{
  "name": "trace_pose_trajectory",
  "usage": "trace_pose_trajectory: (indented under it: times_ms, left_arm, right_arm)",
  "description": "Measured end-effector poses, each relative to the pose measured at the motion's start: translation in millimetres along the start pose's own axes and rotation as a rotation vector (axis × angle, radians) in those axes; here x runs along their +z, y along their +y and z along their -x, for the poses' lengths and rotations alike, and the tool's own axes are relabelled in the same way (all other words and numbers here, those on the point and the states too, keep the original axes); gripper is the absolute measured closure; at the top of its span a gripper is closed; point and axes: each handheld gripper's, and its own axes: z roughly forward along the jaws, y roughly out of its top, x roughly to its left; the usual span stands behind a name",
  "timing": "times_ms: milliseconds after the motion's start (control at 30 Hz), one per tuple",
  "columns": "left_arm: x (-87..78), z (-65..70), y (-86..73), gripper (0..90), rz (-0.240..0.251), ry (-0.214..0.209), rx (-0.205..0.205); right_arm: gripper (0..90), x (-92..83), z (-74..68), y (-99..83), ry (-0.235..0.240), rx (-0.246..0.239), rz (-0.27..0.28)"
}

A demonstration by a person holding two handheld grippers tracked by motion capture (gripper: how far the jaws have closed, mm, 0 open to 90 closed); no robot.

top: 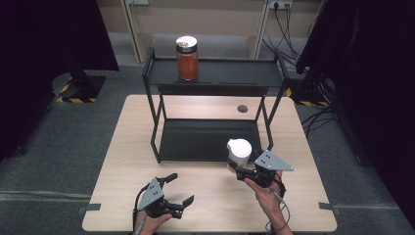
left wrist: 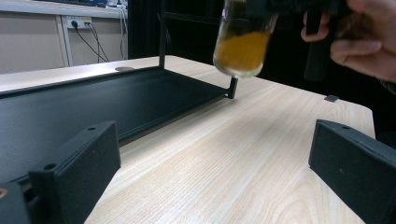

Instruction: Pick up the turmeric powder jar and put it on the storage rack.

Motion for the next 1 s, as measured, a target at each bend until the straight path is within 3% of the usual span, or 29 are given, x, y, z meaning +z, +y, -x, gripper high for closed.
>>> trace_pose_trajectory:
  times_ms: [233, 333, 533, 733, 1000]
  left_arm:
    - [-0.5, -1.1, 0.1, 1.4, 0.003, -0.001, 0.003]
    - [-4.6, -0.2, -1.2, 1.4, 0.006, 0.012, -0.01]
    - [-9.5, 2.6, -1.3, 1.5, 0.011, 0.032, 0.0]
    - [-8.6, 1.8, -1.2, 1.5, 0.009, 0.028, 0.0]
    - [-7.3, 0.0, -1.0, 1.5, 0.007, 0.029, -0.005]
  right_arm:
    - [30.7, 1.5, 5.1, 26.4, 0.025, -0.003, 0.001]
    - [30.7, 1.3, 8.9, 36.3, 0.039, 0.012, -0.009]
    - [30.8, -3.6, 17.5, 54.7, 0.07, 0.026, -0.003]
    - [30.8, -13.4, 18.2, 75.3, 0.059, 0.004, 0.001]
    - [30.8, -19.6, 23.6, 96.0, 0.059, 0.013, 0.022]
